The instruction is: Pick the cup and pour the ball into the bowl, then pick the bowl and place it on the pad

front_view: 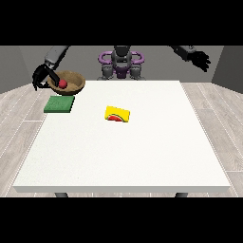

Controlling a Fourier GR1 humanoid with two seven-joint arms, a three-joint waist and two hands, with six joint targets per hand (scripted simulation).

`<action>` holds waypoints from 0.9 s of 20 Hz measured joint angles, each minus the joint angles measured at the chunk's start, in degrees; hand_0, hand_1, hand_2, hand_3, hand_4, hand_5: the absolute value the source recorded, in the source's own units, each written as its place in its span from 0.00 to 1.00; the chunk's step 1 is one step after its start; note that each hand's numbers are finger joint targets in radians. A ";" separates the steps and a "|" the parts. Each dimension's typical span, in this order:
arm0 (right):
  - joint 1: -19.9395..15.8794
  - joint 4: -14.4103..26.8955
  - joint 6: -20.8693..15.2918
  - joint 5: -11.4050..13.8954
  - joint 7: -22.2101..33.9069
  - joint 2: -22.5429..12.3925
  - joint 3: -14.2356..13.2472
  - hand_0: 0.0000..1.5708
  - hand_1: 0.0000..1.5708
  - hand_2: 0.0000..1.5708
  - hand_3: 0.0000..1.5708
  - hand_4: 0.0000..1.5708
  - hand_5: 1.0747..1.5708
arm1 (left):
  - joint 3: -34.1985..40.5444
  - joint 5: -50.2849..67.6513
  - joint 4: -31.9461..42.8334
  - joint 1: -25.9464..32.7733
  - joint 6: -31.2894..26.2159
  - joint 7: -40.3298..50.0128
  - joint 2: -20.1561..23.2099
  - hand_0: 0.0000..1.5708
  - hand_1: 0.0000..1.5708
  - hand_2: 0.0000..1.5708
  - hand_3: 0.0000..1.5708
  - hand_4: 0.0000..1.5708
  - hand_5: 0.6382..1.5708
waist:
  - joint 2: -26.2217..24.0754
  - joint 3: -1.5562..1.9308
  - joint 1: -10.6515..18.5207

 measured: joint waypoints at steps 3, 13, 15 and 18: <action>0.13 -0.54 -0.57 -0.23 -2.12 -0.38 -0.76 1.00 1.00 1.00 0.00 0.51 0.99 | 4.53 3.00 3.04 -0.04 -4.15 -2.60 5.08 0.00 0.00 0.00 0.00 0.81 1.00 | 2.29 -0.02 0.41; -2.28 2.02 -3.77 -2.09 -4.71 -2.90 -5.39 0.78 0.78 0.90 0.83 0.00 0.96 | 11.54 8.20 10.31 -1.27 -12.63 -7.02 14.45 0.00 0.00 0.00 0.00 0.76 0.99 | 8.33 0.00 1.19; -3.39 3.61 -4.14 -2.14 -4.38 -4.31 -6.18 0.54 0.54 0.56 0.70 0.00 0.88 | 11.94 8.64 10.25 -1.91 -12.96 -7.30 15.22 0.00 0.00 0.00 0.00 0.75 0.98 | 9.67 0.01 1.67; -4.79 6.09 -3.13 -2.55 -4.08 -5.50 -6.83 0.20 0.20 0.31 0.46 0.00 0.85 | 11.75 8.96 9.48 -2.40 -12.92 -6.80 15.47 0.00 0.00 0.00 0.00 0.75 0.98 | 10.37 0.01 2.09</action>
